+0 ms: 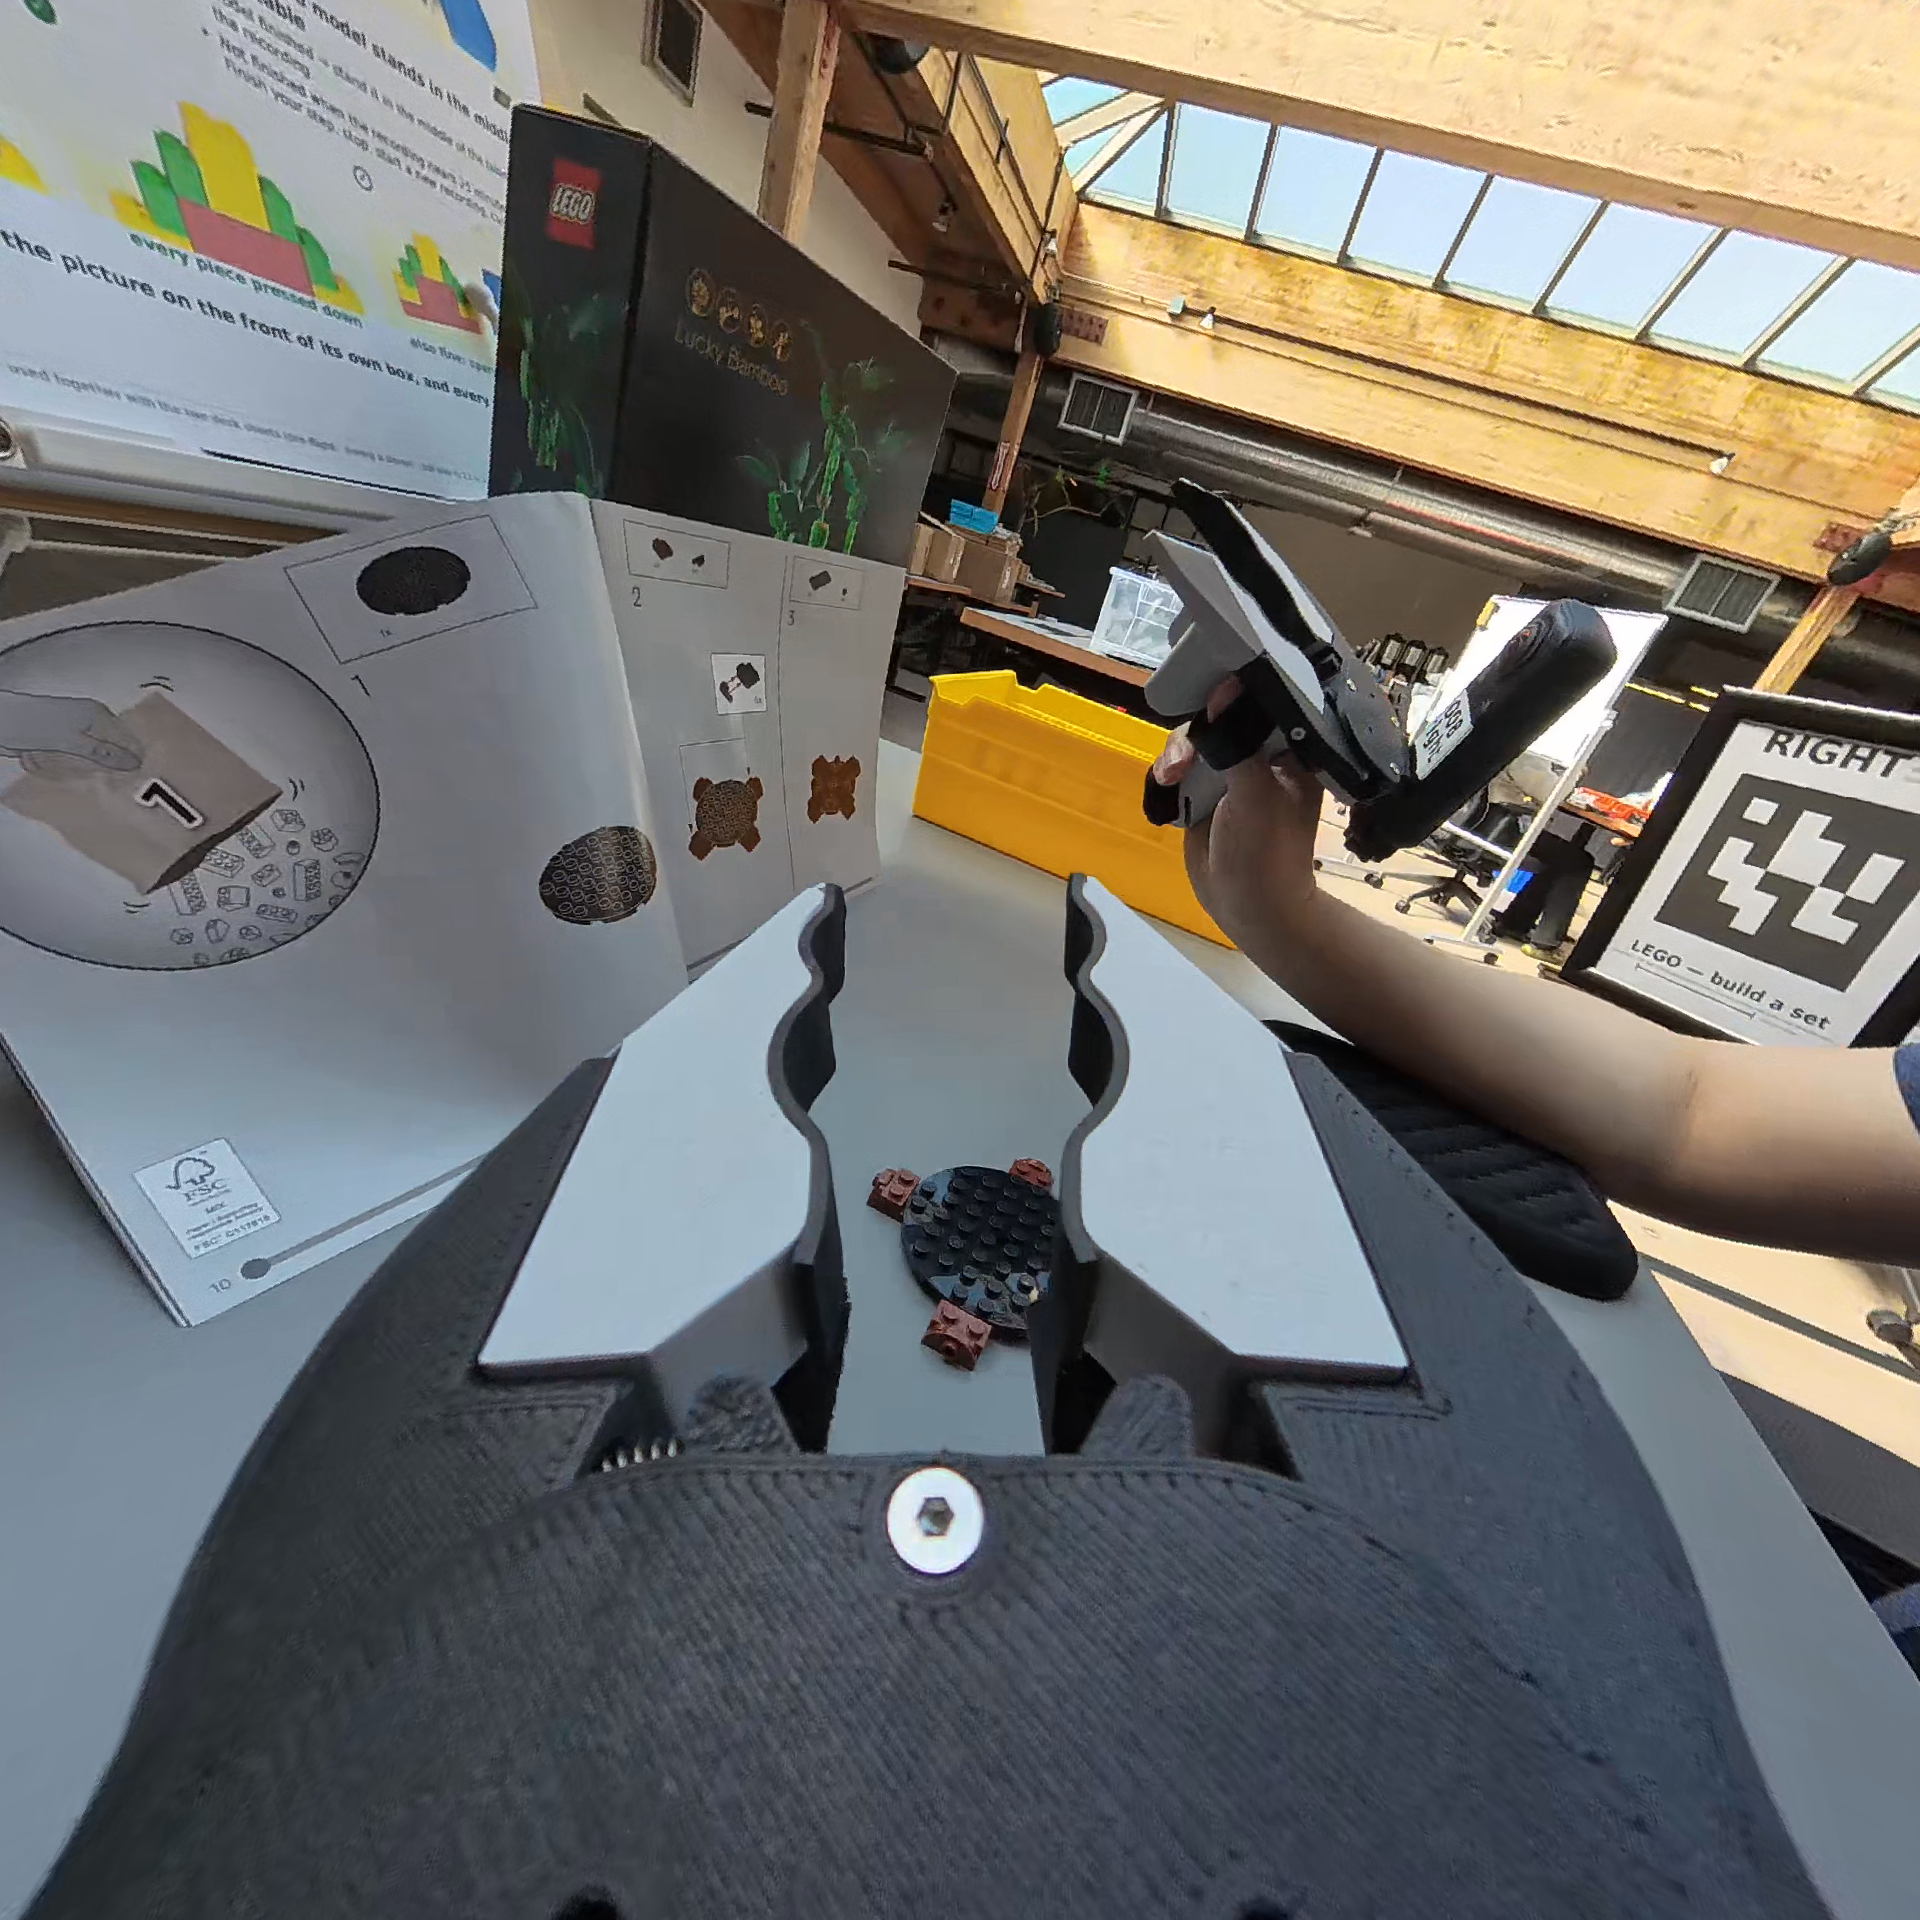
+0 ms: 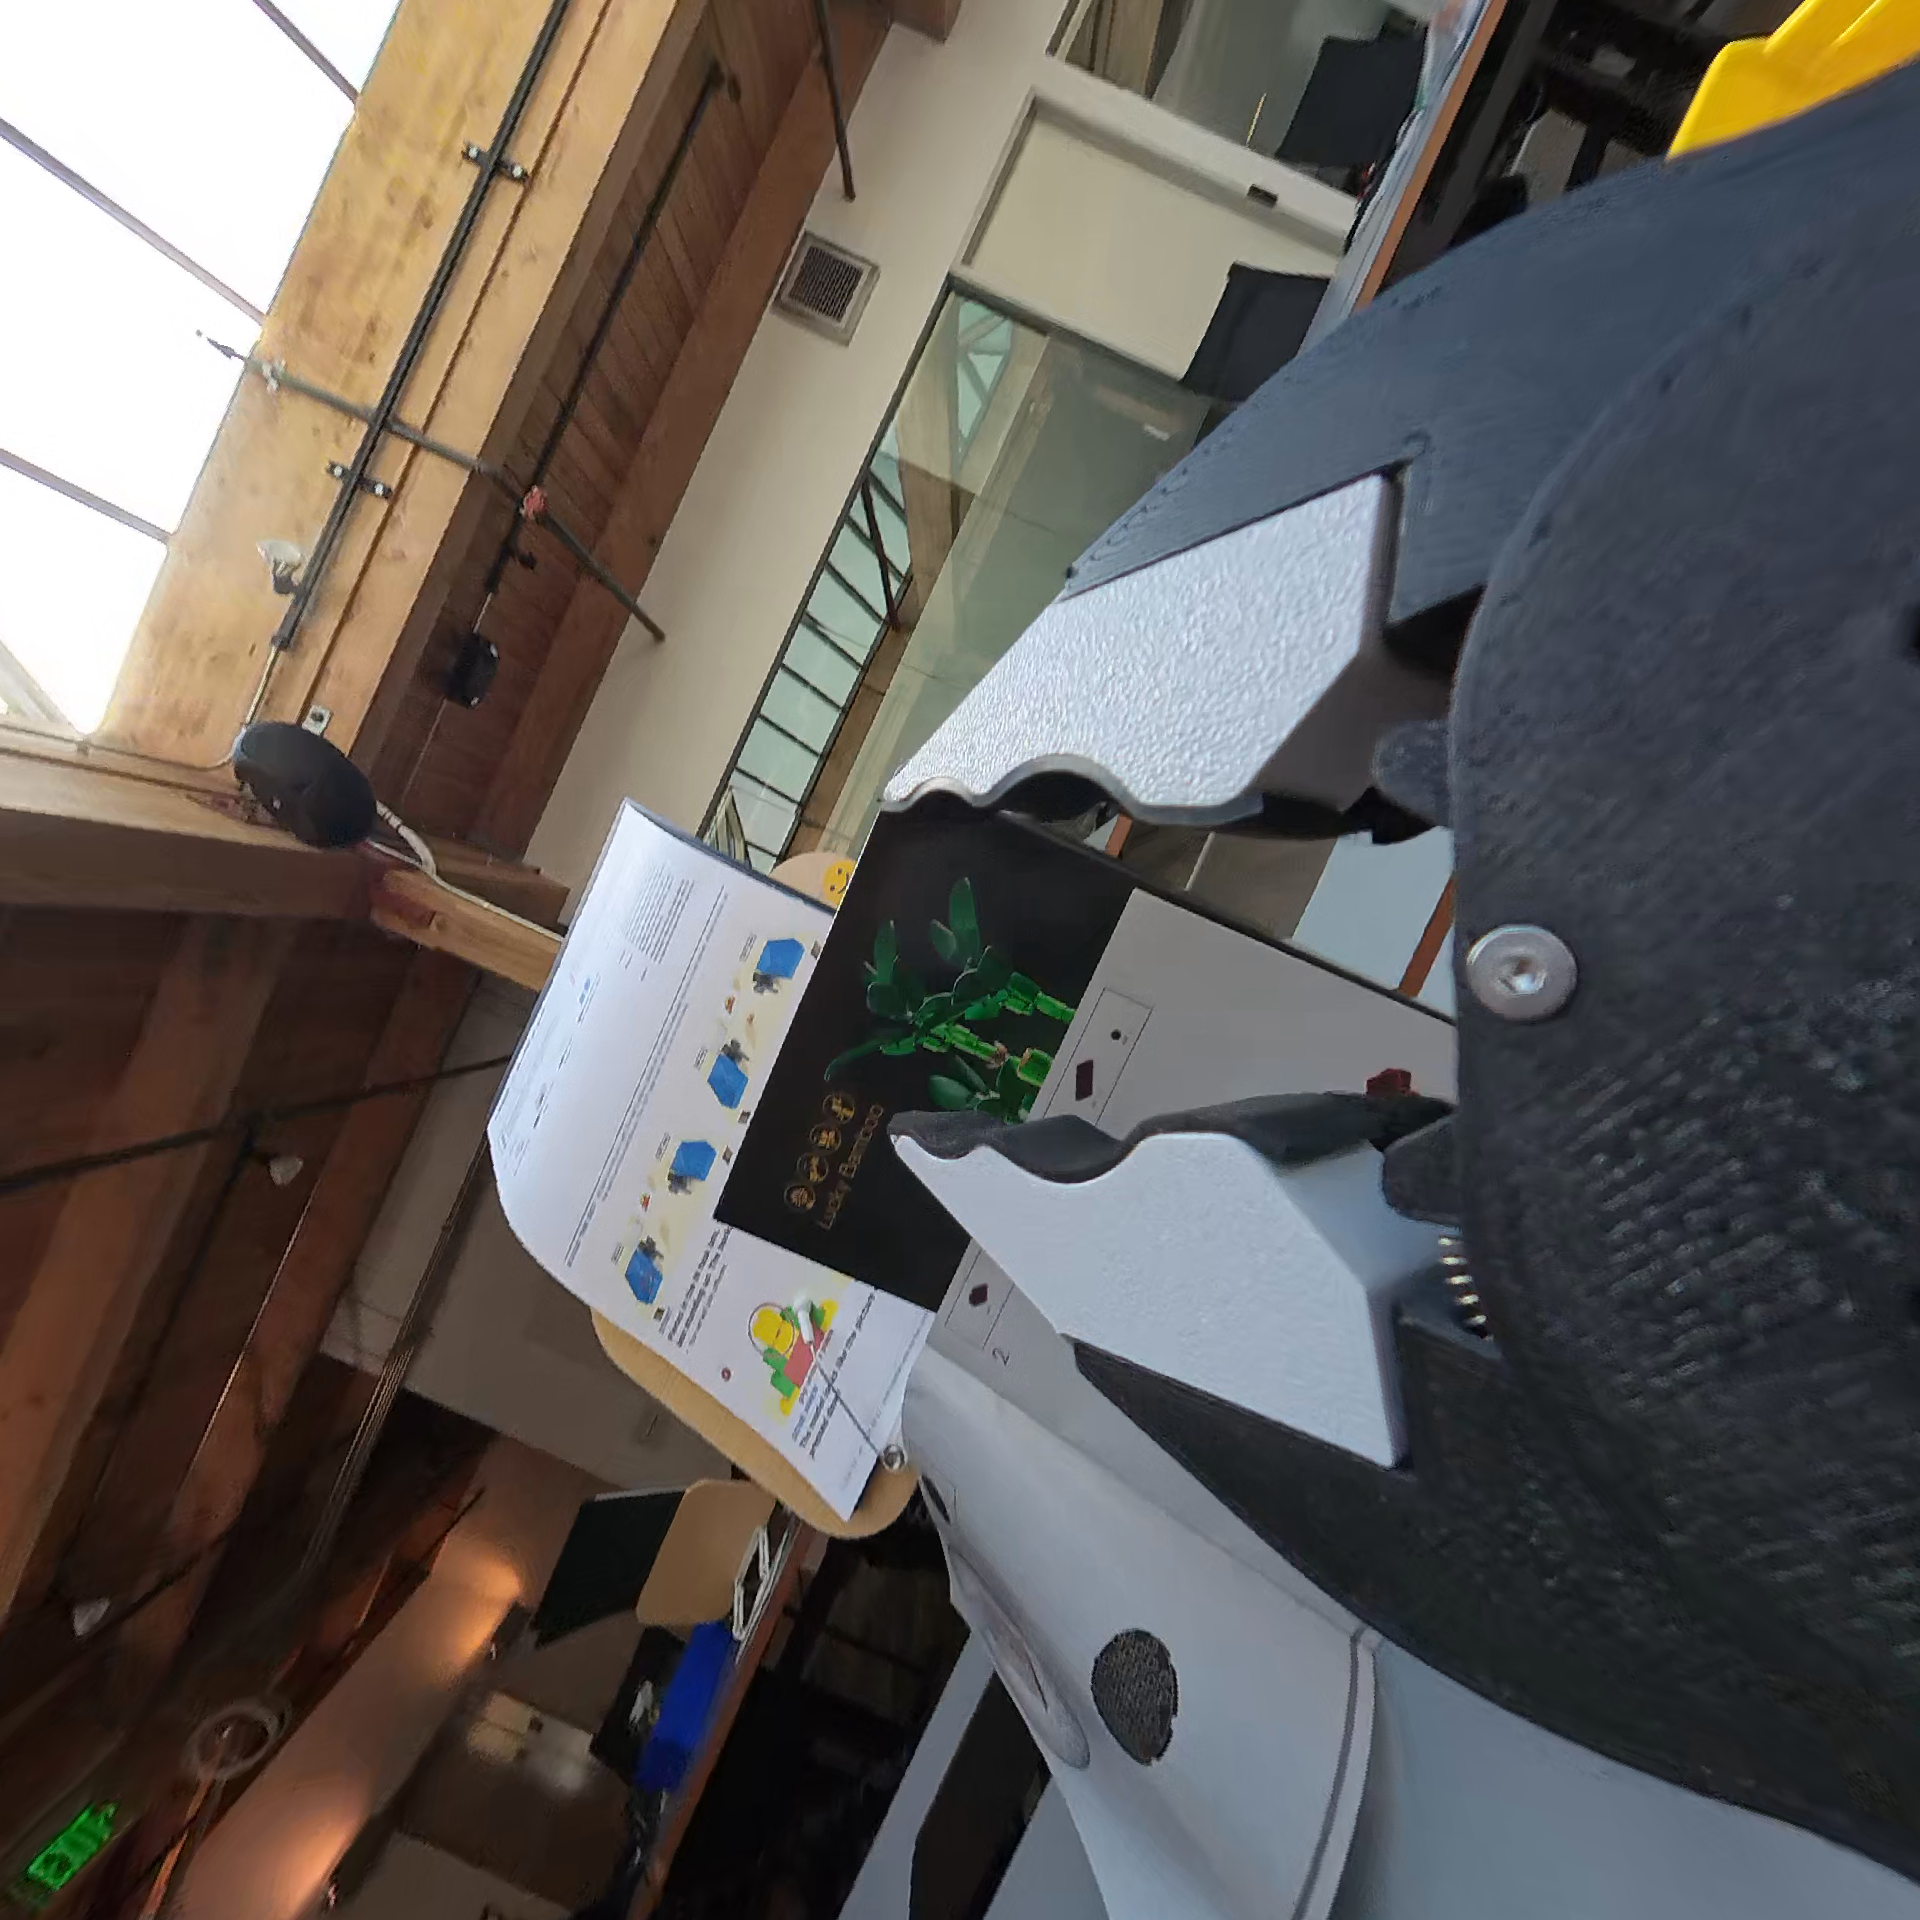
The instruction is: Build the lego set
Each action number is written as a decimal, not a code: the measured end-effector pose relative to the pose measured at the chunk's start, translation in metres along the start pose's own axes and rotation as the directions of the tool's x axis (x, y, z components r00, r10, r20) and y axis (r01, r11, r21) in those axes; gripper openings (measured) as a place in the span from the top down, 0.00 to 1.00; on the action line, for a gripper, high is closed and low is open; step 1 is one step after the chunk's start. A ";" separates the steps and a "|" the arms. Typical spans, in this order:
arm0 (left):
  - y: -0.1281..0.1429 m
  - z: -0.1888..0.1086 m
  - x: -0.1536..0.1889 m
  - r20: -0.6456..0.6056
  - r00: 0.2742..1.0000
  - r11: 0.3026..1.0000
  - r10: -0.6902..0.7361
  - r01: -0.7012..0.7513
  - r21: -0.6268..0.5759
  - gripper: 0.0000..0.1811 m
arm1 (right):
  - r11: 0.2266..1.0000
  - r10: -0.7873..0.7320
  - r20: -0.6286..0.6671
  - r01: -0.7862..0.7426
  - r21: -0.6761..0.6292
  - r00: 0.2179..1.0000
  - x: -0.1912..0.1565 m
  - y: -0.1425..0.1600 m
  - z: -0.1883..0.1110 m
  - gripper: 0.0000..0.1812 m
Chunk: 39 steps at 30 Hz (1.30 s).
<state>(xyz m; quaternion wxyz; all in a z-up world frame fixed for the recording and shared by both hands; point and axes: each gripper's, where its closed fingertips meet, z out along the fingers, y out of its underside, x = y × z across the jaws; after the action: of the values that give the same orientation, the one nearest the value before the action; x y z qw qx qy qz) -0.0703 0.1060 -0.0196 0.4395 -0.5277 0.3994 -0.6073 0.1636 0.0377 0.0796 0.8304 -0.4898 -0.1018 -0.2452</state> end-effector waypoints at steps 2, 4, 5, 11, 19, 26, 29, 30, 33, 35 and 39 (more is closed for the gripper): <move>-0.006 -0.002 0.004 -0.009 1.000 0.999 -0.013 0.013 0.030 0.77 | 0.999 -0.044 -0.074 0.042 -0.030 0.996 0.008 0.009 0.000 0.69; -0.019 -0.005 0.005 0.005 1.000 0.997 0.021 -0.021 0.070 0.77 | 0.991 -0.127 -0.107 0.123 -0.044 0.986 0.010 0.012 -0.001 0.70; -0.030 -0.008 0.003 0.016 0.999 0.995 0.040 -0.042 0.094 0.77 | 0.988 -0.150 -0.130 0.144 -0.053 0.980 0.016 0.010 -0.003 0.70; -0.093 -0.009 -0.001 -0.113 0.982 0.988 0.152 -0.154 -0.008 0.78 | 0.999 0.052 -0.141 -0.050 0.022 0.989 0.043 -0.052 0.004 0.72; -0.087 -0.009 -0.014 -0.159 0.985 0.994 0.071 -0.056 0.098 0.85 | 0.971 0.238 -0.128 -0.235 0.034 0.963 0.048 -0.111 0.075 0.74; -0.062 0.000 -0.004 -0.148 0.983 0.994 0.109 -0.105 0.041 0.85 | 0.940 0.285 0.076 -0.263 -0.217 0.956 0.016 -0.056 0.085 0.72; -0.069 0.002 0.008 -0.190 0.980 0.997 0.059 -0.049 0.058 0.84 | 0.860 0.470 0.117 -0.425 -0.283 0.875 0.023 -0.053 0.086 0.71; -0.073 0.002 0.014 -0.209 0.977 0.997 0.049 -0.035 0.070 0.84 | 0.823 0.537 0.146 -0.478 -0.305 0.831 0.023 -0.053 0.084 0.71; -0.081 0.005 0.024 -0.226 0.973 0.997 0.051 -0.036 0.071 0.84 | 0.803 0.587 0.207 -0.532 -0.268 0.783 0.037 -0.060 0.072 0.78; -0.084 0.007 0.026 -0.214 0.976 0.998 0.049 -0.039 0.051 0.83 | 0.822 0.564 0.152 -0.534 -0.199 0.812 0.062 -0.061 0.066 0.79; -0.095 0.004 0.017 -0.145 0.986 0.997 0.083 -0.082 0.014 0.82 | 0.855 0.518 0.113 -0.508 -0.103 0.848 0.083 -0.068 0.059 0.87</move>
<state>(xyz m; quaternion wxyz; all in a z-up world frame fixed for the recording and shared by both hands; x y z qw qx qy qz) -0.0779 0.1176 0.0760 0.4360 -0.4633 0.4495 -0.6270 0.2049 0.0356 0.1951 0.8393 -0.5433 -0.0154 0.0160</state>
